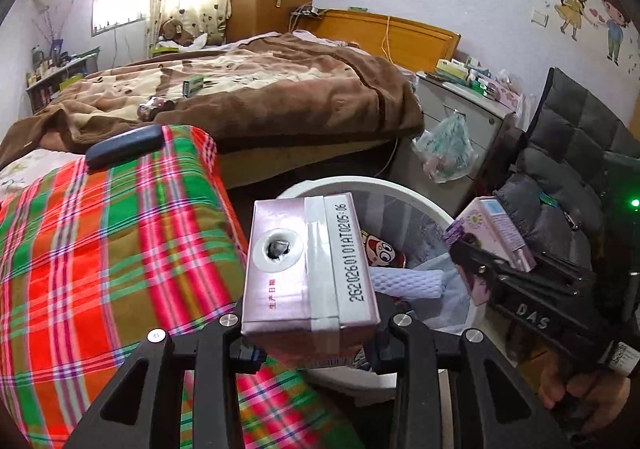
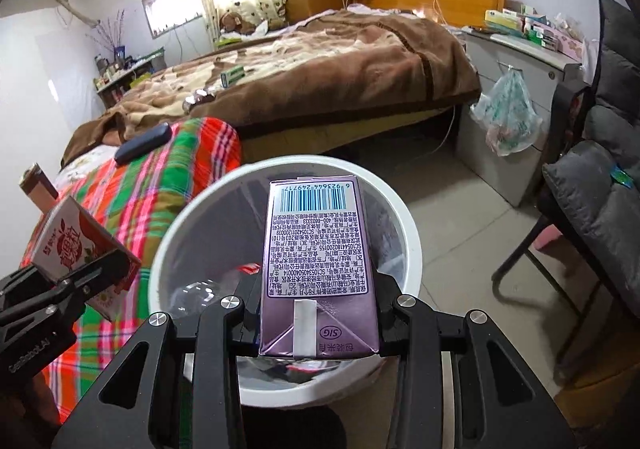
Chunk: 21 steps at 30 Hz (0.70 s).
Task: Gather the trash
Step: 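Carry the purple carton and pink juice box over the wastebasket with both tools, then open both tools to drop the cartons into the wastebasket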
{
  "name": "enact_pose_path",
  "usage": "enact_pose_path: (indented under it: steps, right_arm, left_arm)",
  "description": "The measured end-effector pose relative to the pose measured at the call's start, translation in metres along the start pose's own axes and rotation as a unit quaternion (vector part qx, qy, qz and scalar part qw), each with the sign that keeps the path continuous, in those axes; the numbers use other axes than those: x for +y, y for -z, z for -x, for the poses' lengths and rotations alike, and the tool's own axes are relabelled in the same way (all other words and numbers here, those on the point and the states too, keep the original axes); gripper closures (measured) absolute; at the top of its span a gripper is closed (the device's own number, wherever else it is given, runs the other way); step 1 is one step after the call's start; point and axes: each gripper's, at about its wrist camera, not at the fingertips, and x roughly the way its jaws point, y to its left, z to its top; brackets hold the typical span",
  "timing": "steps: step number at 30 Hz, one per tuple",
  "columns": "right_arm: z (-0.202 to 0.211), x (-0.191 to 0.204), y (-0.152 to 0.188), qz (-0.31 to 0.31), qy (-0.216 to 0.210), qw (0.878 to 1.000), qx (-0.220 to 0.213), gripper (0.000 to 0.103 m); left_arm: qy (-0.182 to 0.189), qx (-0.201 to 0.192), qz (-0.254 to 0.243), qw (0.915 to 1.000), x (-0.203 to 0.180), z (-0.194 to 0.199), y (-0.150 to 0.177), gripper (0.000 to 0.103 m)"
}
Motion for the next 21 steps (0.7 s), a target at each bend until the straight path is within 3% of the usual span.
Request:
enact_pose_path:
  steps: [4, 9, 11, 12, 13, 21]
  right_arm:
    - [-0.008, -0.004, 0.001, 0.005, -0.009, 1.000, 0.011, 0.065]
    - [-0.012, -0.002, 0.003, 0.023, -0.005, 0.999, 0.022, 0.064]
    - [-0.009, -0.002, 0.003, 0.023, -0.002, 1.000, 0.020, 0.058]
    - [-0.010, -0.004, 0.002, 0.021, -0.005, 1.000, 0.018, 0.047]
    - [-0.008, -0.005, 0.001, 0.019, -0.008, 1.000, 0.015, 0.044]
    - [0.000, -0.003, 0.000, 0.017, -0.004, 1.000, 0.003, 0.044]
  left_arm:
    - [0.000, 0.019, 0.001, 0.9998, -0.004, -0.016, -0.002, 0.066]
    - [0.001, 0.022, 0.000, 0.9997, -0.009, -0.023, 0.000, 0.050]
    - [0.002, 0.023, 0.001, 0.9997, -0.009, -0.023, -0.001, 0.049]
    - [0.002, 0.023, 0.002, 0.9997, -0.009, -0.022, -0.001, 0.049]
    - [-0.001, 0.022, 0.003, 0.9997, -0.009, -0.022, -0.001, 0.048]
    - [-0.001, 0.002, 0.018, 0.9998, -0.003, -0.006, -0.005, 0.042]
